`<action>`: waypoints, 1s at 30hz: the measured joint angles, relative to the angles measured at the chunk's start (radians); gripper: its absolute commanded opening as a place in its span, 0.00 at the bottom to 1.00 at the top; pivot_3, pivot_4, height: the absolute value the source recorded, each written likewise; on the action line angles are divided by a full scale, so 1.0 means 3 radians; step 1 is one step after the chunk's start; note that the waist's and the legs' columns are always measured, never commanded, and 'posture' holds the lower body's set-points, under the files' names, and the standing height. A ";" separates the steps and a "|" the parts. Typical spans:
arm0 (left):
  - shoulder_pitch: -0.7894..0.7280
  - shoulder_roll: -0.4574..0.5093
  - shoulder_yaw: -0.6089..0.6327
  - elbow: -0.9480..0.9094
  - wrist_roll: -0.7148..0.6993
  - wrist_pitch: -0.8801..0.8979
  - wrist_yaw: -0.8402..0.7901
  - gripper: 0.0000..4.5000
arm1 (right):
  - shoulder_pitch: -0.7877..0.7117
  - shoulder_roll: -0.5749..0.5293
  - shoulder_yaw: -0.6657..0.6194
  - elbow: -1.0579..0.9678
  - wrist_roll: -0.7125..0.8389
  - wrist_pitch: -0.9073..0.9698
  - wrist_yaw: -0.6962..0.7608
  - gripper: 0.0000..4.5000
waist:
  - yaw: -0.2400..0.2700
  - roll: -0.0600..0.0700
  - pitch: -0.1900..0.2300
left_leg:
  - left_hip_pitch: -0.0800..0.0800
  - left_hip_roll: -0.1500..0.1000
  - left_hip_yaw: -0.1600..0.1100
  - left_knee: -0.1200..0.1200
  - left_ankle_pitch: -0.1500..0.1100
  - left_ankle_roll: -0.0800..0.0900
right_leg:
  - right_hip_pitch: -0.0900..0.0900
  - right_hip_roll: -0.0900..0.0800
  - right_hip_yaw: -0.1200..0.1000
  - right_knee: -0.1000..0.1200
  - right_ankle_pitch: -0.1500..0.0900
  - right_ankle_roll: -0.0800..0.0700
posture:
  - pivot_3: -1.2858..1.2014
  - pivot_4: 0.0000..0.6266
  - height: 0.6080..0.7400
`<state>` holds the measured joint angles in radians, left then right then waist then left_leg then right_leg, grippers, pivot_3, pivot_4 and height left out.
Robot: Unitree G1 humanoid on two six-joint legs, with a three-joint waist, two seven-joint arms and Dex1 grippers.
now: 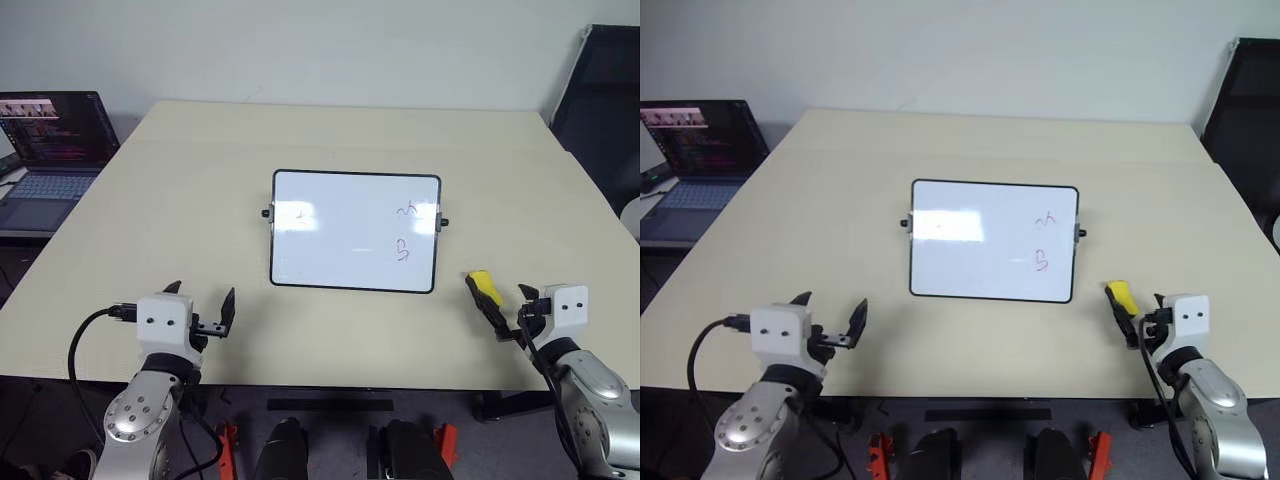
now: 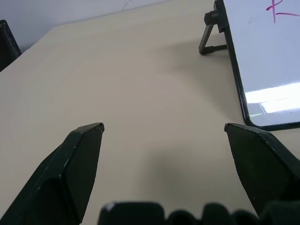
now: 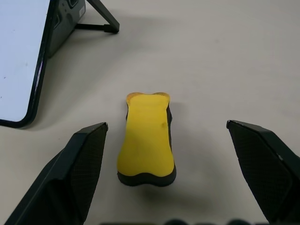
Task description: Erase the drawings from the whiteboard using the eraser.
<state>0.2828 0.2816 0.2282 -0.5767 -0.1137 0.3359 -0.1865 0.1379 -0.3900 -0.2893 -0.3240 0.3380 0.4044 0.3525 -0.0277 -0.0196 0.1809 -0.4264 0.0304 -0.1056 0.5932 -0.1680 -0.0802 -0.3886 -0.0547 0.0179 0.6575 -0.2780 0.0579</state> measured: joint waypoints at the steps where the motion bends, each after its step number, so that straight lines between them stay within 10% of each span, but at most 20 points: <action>1: -0.0001 0.0000 0.0000 0.0001 -0.0001 0.0001 -0.0002 1.00 | -0.0007 -0.0011 0.0008 -0.0019 0.0000 0.0048 0.0003 0.99 | 0.0000 0.0000 0.0000 | 0.0000 0.0000 0.0000 0.0001 0.0000 0.0000 | 0.0000 0.0000 0.0000 0.0000 0.0000 0.0000 | 0.52 0.24 1.00; 8: 0.0068 0.0081 0.0008 -0.0010 -0.0080 0.0036 -0.0176 1.00 | -0.0005 -0.0133 0.0160 -0.0236 0.0042 0.0377 0.0091 0.99 | -0.0001 0.0001 0.0001 | 0.0000 0.0000 0.0000 0.0000 0.0000 0.0000 | -0.0001 0.0000 0.0000 0.0000 0.0000 0.0000 | 0.52 0.24 1.00; 16: -0.0191 0.1010 0.0137 -0.0347 -0.0791 0.0410 -0.1124 1.00 | -0.0137 -0.0395 0.0010 -0.0660 0.0610 0.0966 0.0286 0.99 | 0.0004 0.0000 0.0006 | 0.0000 0.0000 0.0000 0.0001 0.0000 -0.0001 | -0.0001 -0.0002 -0.0001 0.0000 -0.0001 -0.0001 | 0.52 0.24 1.00; 30: -0.2048 0.1715 -0.0504 0.0493 -0.1691 0.0971 -0.2620 1.00 | -0.1295 -0.0232 -0.0153 -0.0702 0.0745 0.2436 -0.0937 0.99 | -0.0007 0.0005 0.0012 | -0.0009 -0.0001 -0.0003 -0.0002 0.0000 0.0001 | -0.0006 0.0003 -0.0005 0.0005 -0.0002 0.0006 | 0.52 0.24 1.00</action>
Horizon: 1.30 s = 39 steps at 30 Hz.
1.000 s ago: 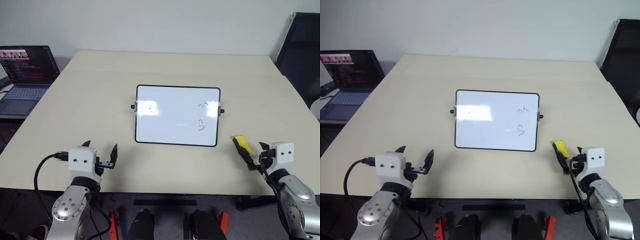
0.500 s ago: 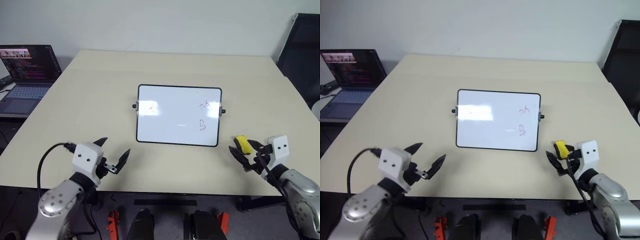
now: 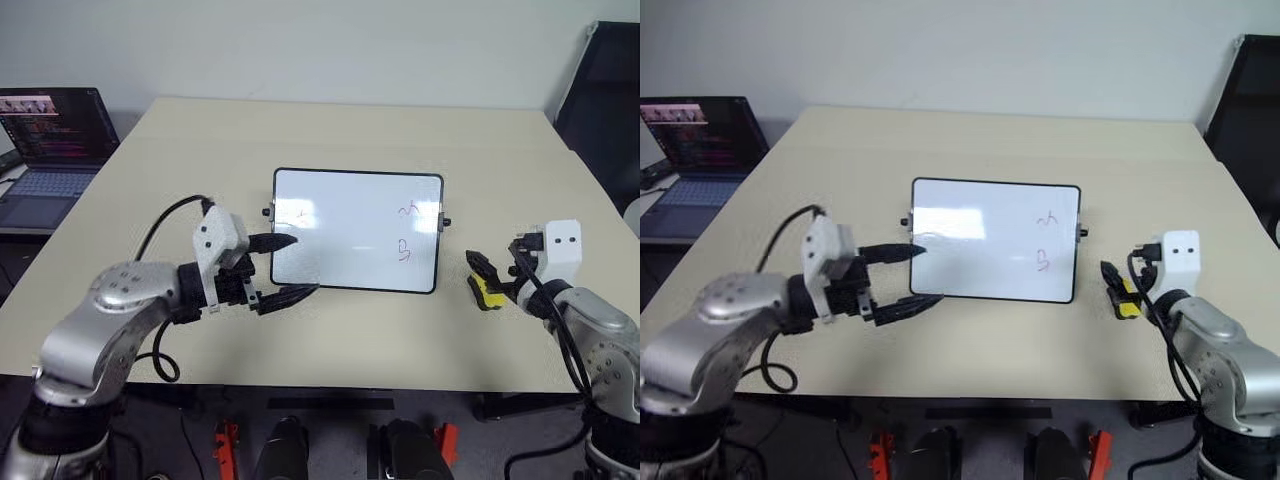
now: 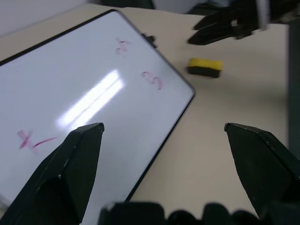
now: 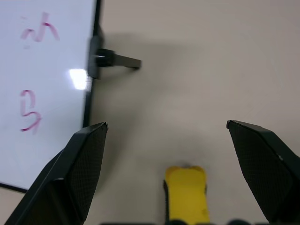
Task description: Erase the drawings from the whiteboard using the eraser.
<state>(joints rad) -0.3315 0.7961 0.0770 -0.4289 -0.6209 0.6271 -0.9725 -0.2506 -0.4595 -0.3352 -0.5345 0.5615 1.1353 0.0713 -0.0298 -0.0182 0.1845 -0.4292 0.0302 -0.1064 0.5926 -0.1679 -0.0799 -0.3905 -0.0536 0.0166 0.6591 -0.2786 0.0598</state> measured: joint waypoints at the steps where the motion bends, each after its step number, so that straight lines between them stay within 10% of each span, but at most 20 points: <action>1: -0.0105 0.0024 -0.0046 0.0099 -0.0006 -0.0007 -0.0133 1.00 | -0.0044 0.0010 -0.0011 -0.0001 0.0006 0.0102 -0.0040 0.99 | -0.0004 0.0001 0.0001 | 0.0000 0.0000 0.0000 0.0000 0.0000 0.0000 | 0.0000 0.0000 0.0000 0.0001 -0.0001 0.0001 | 0.52 0.24 1.00; 16: -0.1120 -0.0111 -0.0647 0.1073 0.0234 -0.0316 -0.1155 1.00 | 0.0169 0.0063 0.0103 0.0023 -0.0096 0.0267 0.0053 0.99 | -0.0007 0.0004 0.0004 | 0.0000 0.0000 -0.0001 0.0000 0.0000 0.0001 | 0.0000 0.0001 -0.0001 0.0006 -0.0002 0.0005 | 0.52 0.24 1.00; 35: -0.1134 -0.0117 -0.0657 0.1074 0.0347 -0.0366 -0.1231 1.00 | 0.0203 -0.0064 0.0281 0.0683 -0.0503 -0.0326 0.0374 0.99 | -0.0010 0.0005 0.0004 | 0.0002 0.0000 -0.0001 0.0001 0.0000 0.0001 | 0.0000 0.0001 0.0000 0.0012 0.0001 0.0011 | 0.52 0.24 1.00; 39: -0.1134 -0.0116 -0.0657 0.1074 0.0374 -0.0366 -0.1233 1.00 | 0.0177 -0.0063 0.0283 0.0746 -0.0528 -0.0352 0.0409 0.75 | -0.0010 0.0005 0.0004 | 0.0002 0.0000 -0.0001 0.0001 0.0001 0.0001 | 0.0000 0.0001 0.0000 0.0012 0.0002 0.0012 | 0.52 0.24 1.00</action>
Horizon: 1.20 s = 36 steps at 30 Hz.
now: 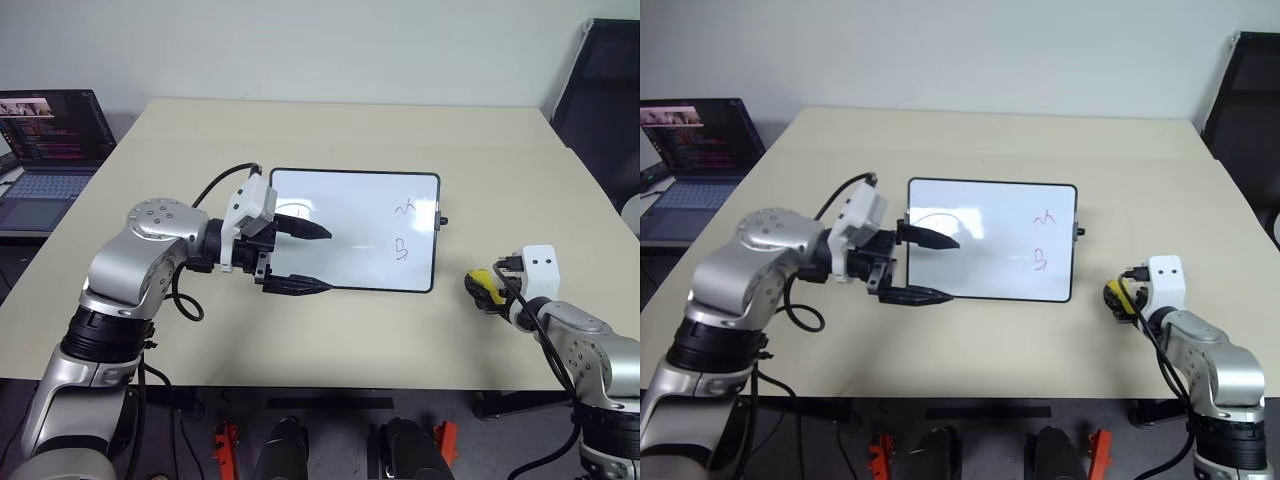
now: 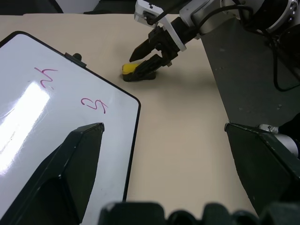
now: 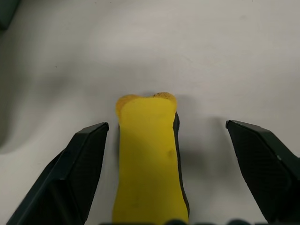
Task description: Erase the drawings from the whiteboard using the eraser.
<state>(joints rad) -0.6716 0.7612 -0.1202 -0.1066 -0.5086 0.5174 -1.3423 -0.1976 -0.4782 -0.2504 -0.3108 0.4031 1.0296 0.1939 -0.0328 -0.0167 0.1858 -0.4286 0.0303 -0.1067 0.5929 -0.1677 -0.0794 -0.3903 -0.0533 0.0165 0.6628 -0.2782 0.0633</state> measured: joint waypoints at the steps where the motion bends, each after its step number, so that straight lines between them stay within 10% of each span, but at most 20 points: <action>1: 0.0000 0.0002 0.0000 0.0000 0.0003 0.0000 -0.0001 1.00 | -0.0003 0.0002 0.0000 0.0010 -0.0010 -0.0008 0.0004 0.66 | 0.0000 0.0000 0.0000 | 0.0000 0.0000 0.0000 0.0000 0.0000 0.0000 | 0.0000 0.0000 0.0000 0.0000 0.0000 0.0000 | 0.52 0.24 1.00; 7: 0.0018 0.0027 0.0003 -0.0001 0.0008 0.0000 0.0001 1.00 | -0.0025 0.0043 0.0019 0.0016 -0.0067 -0.0026 0.0011 0.24 | 0.0000 0.0000 0.0000 | 0.0001 0.0000 0.0000 0.0000 0.0000 0.0000 | 0.0000 0.0000 0.0000 0.0001 0.0001 0.0001 | 0.52 0.24 1.00; 21: 0.0695 -0.0004 0.0395 -0.0627 -0.0143 0.0599 0.0908 1.00 | 0.0127 0.0014 0.0305 -0.0829 -0.0021 -0.0195 0.0330 0.24 | 0.0002 0.0002 0.0001 | 0.0005 0.0001 -0.0001 0.0004 0.0000 0.0000 | 0.0004 0.0000 0.0001 0.0004 -0.0002 0.0001 | 0.52 0.24 1.00; 36: 0.0541 -0.0035 0.0377 -0.0544 -0.0112 0.0656 0.1090 1.00 | -0.1609 0.0234 0.1411 0.0391 -0.0786 -0.0746 0.0207 0.24 | 0.0004 0.0002 0.0002 | 0.0007 0.0000 0.0001 -0.0001 0.0009 0.0011 | 0.0003 0.0001 0.0001 0.0002 0.0010 0.0002 | 0.52 0.24 1.00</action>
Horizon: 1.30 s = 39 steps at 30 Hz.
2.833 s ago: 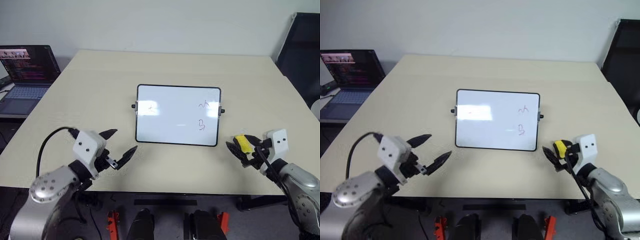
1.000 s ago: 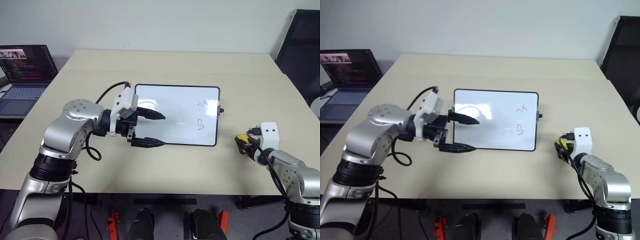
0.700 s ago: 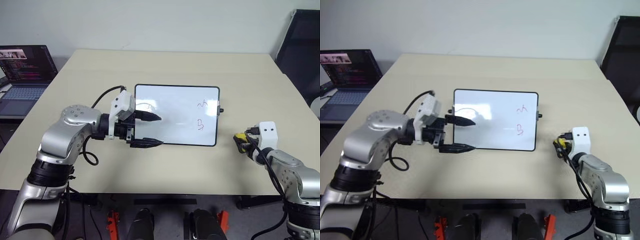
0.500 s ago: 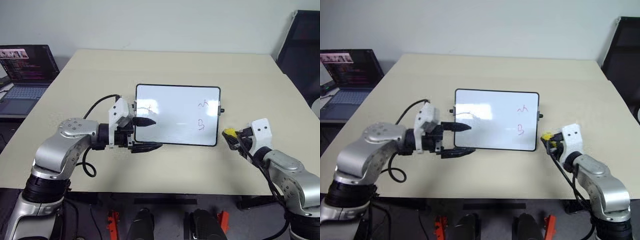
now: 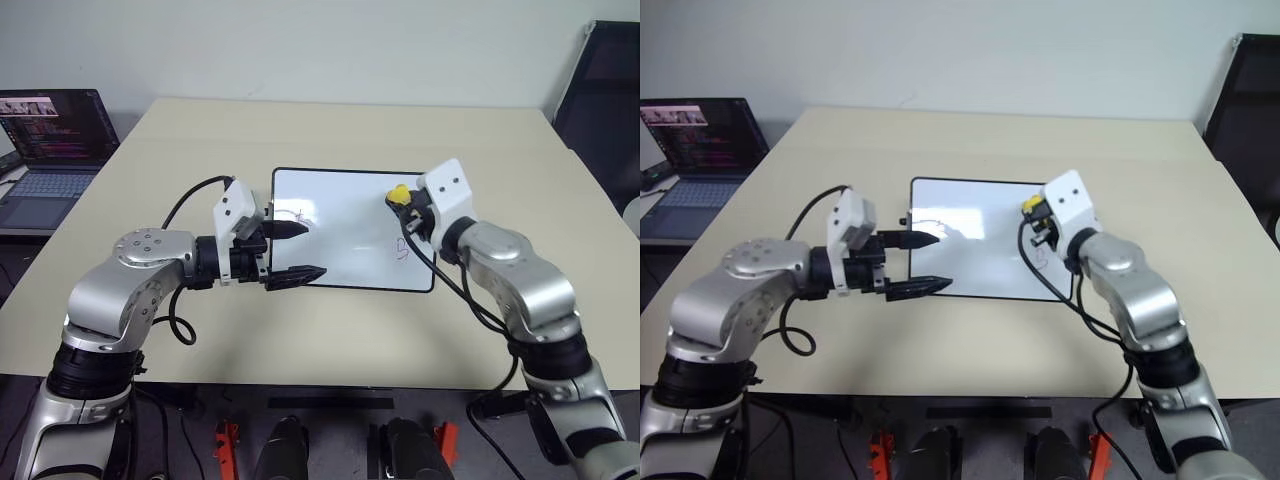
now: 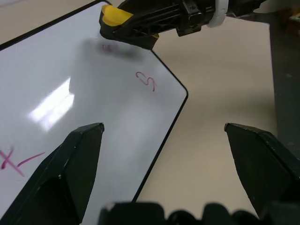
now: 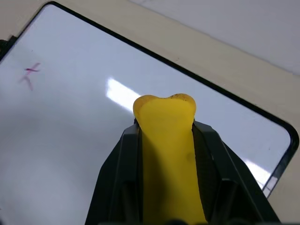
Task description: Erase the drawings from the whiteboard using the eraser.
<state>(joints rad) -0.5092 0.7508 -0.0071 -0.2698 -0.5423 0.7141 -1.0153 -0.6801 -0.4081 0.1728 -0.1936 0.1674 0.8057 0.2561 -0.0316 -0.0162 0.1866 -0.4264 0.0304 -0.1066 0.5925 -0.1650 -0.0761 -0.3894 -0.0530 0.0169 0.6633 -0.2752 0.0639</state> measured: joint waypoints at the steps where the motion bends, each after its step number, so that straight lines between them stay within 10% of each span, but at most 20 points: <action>1: 0.0000 0.0000 -0.0017 0.0004 0.0010 -0.0006 0.0000 1.00 | -0.0061 0.0000 0.0032 0.0146 -0.0071 -0.0068 0.0005 0.24 | 0.0000 0.0000 0.0000 | -0.0001 0.0000 0.0000 0.0000 0.0000 0.0000 | -0.0001 0.0000 0.0000 -0.0001 0.0001 -0.0001 | 0.52 0.24 1.00; 39: 0.0002 -0.0031 -0.0117 0.0037 0.0083 -0.0130 -0.0063 1.00 | 0.0045 -0.0595 0.0444 0.0146 -0.0913 -0.0358 0.1072 0.24 | -0.0013 -0.0002 -0.0001 | 0.0010 0.0000 0.0000 0.0004 0.0006 -0.0002 | 0.0005 0.0000 0.0002 0.0006 -0.0002 -0.0015 | 0.52 0.24 1.00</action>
<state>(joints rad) -0.5087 0.7417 -0.0423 -0.2587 -0.5173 0.6752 -1.0343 -0.6666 -0.5866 0.3061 -0.1498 -0.1066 0.6982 0.5778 -0.0354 -0.0167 0.1862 -0.4234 0.0304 -0.1066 0.5938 -0.1633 -0.0767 -0.3878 -0.0529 0.0177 0.6651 -0.2759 0.0595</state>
